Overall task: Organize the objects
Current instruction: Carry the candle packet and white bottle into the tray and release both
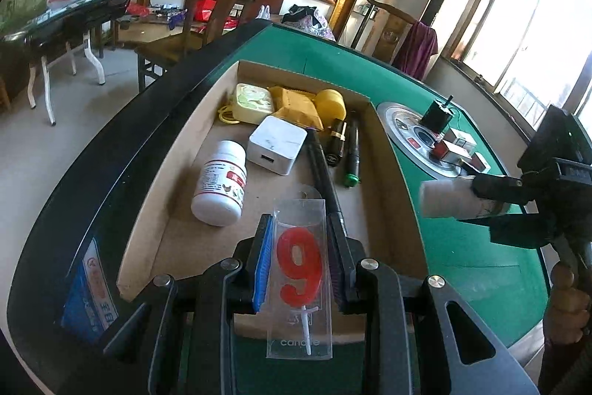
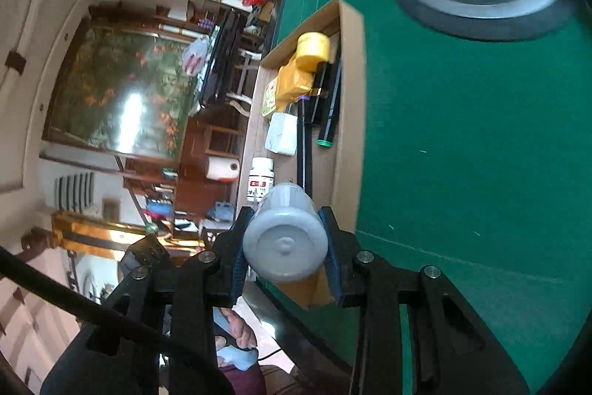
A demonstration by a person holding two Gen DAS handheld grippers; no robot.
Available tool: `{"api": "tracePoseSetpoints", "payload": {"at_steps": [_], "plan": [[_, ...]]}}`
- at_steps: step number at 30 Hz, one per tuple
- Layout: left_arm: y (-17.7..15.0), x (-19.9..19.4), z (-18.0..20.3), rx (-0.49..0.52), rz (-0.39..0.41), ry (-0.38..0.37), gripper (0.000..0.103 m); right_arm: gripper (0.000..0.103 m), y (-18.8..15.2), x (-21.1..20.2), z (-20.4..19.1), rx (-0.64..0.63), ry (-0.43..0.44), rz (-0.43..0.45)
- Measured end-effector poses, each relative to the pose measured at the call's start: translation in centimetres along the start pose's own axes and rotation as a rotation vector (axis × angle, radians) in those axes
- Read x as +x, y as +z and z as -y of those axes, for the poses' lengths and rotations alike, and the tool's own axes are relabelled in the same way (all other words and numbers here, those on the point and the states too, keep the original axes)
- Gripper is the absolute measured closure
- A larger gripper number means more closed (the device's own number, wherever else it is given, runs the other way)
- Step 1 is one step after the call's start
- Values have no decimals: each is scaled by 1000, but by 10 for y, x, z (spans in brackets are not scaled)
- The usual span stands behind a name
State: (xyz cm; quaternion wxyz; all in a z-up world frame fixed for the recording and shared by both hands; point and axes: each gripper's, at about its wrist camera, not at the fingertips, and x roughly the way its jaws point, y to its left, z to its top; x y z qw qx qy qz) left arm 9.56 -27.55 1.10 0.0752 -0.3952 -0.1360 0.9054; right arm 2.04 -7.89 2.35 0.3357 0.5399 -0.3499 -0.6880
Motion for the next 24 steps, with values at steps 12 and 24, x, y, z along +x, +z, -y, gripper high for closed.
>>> {"api": "tracePoseSetpoints", "payload": {"at_steps": [12, 24], "plan": [[1, 26, -15, -13, -49, 39, 79, 70, 1, 59, -26, -129, -184, -68], [14, 45, -5, -11, -62, 85, 79, 70, 17, 85, -62, -337, -458, -69]]}}
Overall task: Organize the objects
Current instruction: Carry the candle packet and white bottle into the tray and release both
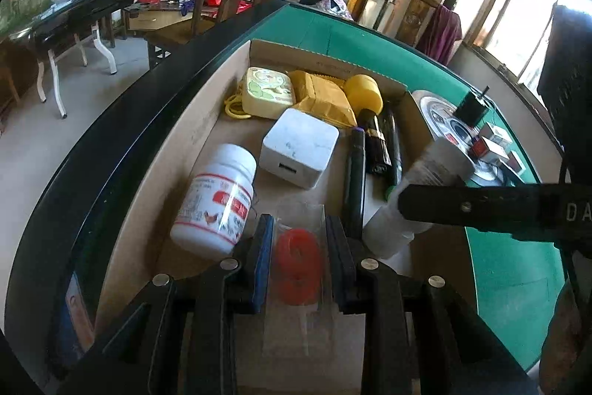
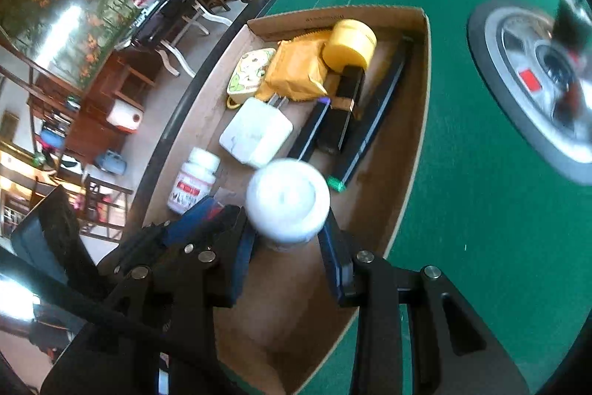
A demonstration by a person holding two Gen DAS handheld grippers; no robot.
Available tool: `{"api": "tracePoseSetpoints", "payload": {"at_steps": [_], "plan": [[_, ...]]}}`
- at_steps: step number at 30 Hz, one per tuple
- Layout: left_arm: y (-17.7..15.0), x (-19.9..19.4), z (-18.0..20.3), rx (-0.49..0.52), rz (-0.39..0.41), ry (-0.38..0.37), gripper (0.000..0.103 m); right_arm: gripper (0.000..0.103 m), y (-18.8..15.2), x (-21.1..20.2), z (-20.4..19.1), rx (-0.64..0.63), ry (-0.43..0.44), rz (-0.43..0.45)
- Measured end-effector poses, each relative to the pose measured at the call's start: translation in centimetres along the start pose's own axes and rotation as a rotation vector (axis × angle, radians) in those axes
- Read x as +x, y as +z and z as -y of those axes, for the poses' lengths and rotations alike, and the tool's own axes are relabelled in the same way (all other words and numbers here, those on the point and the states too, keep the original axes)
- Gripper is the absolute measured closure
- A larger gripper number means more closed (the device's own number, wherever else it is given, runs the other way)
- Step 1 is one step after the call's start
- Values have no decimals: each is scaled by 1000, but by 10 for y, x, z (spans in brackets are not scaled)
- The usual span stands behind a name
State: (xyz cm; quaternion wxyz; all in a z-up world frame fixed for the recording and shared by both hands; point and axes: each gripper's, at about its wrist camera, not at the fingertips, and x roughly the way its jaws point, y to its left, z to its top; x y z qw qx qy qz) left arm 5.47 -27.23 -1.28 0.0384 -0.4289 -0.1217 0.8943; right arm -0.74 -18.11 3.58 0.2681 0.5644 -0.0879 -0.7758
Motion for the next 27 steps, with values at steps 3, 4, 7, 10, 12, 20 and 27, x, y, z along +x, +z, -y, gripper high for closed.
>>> {"api": "tracePoseSetpoints", "payload": {"at_steps": [3, 4, 7, 10, 12, 20, 27], "plan": [[0, 3, -2, -36, 0, 4, 78, 70, 9, 4, 0, 3, -12, -5], [-1, 2, -3, -47, 0, 2, 76, 70, 11, 5, 1, 7, -13, -6], [-3, -3, -4, -54, 8, 3, 58, 70, 16, 10, 4, 17, -21, -9], [-6, -15, -7, -83, 24, -5, 48, 71, 17, 16, 3, 27, -30, -17], [-7, -25, -8, -101, 33, -10, 40, 70, 15, 14, 3, 38, -25, -17], [-2, -52, -14, -139, 127, 21, 34, 73, -12, 9, 1, 18, -13, -36], [-4, -51, -9, -149, 96, 35, 34, 62, -27, -7, -1, -1, 24, 0]]}}
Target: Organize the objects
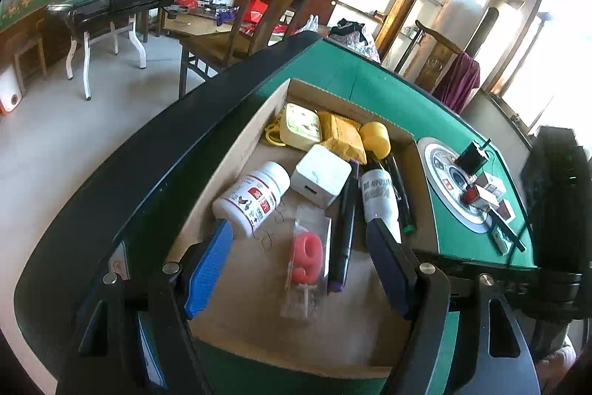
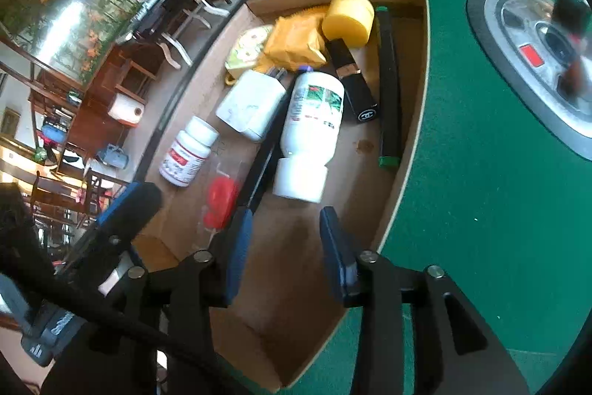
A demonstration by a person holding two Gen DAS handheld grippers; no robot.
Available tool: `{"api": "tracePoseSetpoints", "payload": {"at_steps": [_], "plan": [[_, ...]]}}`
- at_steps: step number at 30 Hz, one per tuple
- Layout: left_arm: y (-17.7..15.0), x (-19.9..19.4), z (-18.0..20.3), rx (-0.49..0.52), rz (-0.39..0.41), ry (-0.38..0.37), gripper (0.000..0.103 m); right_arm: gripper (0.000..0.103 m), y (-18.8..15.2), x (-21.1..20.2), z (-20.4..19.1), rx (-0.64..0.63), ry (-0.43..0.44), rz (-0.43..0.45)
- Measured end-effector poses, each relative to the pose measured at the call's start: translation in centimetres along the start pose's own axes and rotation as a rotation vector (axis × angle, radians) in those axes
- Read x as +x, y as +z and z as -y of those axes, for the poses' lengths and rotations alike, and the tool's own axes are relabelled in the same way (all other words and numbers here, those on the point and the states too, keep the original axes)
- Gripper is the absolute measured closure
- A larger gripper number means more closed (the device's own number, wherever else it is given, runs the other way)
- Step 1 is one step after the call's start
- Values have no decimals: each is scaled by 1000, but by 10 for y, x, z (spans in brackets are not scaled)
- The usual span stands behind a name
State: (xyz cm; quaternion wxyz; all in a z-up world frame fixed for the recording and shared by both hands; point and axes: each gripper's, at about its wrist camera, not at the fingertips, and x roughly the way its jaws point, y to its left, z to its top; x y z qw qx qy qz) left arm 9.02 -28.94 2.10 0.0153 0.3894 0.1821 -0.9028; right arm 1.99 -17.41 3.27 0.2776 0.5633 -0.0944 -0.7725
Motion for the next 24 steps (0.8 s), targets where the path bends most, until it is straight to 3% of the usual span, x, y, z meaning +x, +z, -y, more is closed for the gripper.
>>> {"api": "tracePoseSetpoints", "payload": {"at_steps": [3, 10, 24], "plan": [[-3, 2, 4, 5, -15, 15, 34, 53, -6, -16, -5, -30, -27, 68], [-6, -2, 21, 32, -9, 26, 34, 45, -23, -49, -21, -150, -196, 225], [-13, -12, 53, 93, 6, 33, 34, 44, -43, -77, -23, -217, -374, 354]]}}
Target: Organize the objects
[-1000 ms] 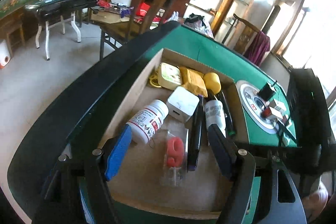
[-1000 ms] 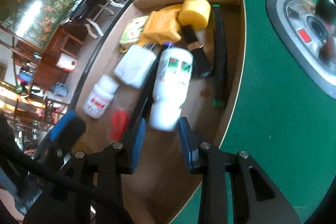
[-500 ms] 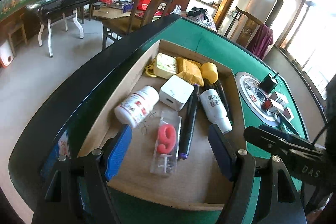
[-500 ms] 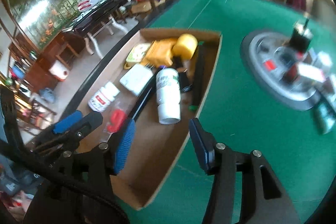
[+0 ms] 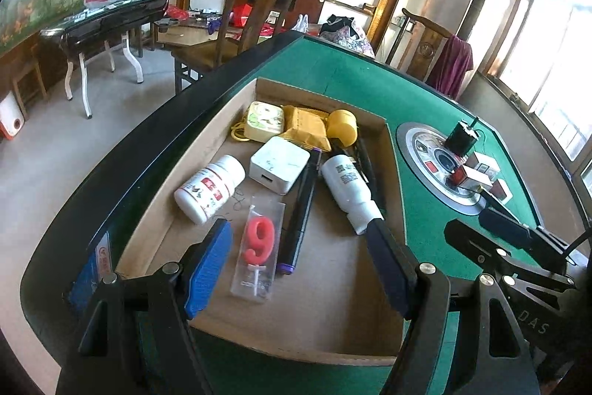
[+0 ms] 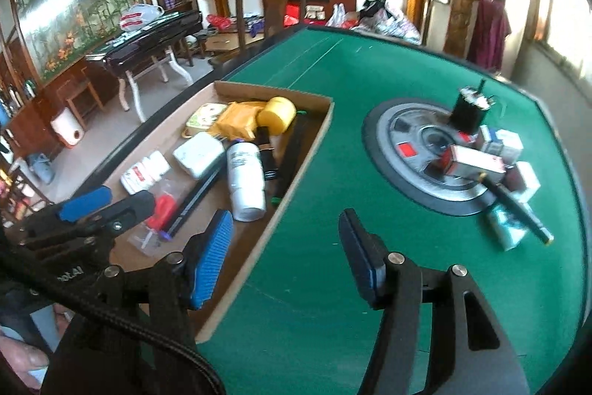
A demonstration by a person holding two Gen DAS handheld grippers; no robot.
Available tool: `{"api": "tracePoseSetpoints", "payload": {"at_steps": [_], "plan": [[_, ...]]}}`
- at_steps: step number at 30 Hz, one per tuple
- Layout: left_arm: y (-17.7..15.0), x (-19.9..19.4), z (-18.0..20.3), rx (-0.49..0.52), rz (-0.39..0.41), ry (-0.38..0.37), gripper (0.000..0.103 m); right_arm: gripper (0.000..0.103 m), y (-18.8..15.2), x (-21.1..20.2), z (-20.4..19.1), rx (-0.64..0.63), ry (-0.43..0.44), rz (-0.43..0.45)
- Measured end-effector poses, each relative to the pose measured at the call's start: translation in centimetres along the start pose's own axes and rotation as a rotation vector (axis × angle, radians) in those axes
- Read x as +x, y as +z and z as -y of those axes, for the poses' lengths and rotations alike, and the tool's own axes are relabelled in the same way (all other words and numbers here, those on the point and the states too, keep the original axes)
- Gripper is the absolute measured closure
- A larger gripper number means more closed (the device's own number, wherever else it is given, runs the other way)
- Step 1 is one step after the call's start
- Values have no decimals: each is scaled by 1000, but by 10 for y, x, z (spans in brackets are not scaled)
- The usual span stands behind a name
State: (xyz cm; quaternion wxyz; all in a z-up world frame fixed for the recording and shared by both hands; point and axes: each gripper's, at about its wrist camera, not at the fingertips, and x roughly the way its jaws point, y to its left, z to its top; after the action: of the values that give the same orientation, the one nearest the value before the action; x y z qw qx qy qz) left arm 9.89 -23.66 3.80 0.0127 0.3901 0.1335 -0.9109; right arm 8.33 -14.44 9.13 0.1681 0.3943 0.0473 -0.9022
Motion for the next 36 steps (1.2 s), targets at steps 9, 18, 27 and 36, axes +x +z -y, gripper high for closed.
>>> {"api": "tracePoseSetpoints", "payload": {"at_steps": [9, 18, 27, 36], "plan": [[-4, -4, 28, 53, 0, 4, 34, 40, -5, -14, 9, -43, -95, 55], [-8, -2, 60, 104, -12, 4, 34, 39, -12, -17, 36, -15, -116, 48], [-15, 7, 92, 171, -44, 0, 34, 39, -18, -15, 66, 28, -132, 29], [-28, 23, 119, 230, -109, -19, 34, 39, -13, -1, 112, 92, -144, -28]]}}
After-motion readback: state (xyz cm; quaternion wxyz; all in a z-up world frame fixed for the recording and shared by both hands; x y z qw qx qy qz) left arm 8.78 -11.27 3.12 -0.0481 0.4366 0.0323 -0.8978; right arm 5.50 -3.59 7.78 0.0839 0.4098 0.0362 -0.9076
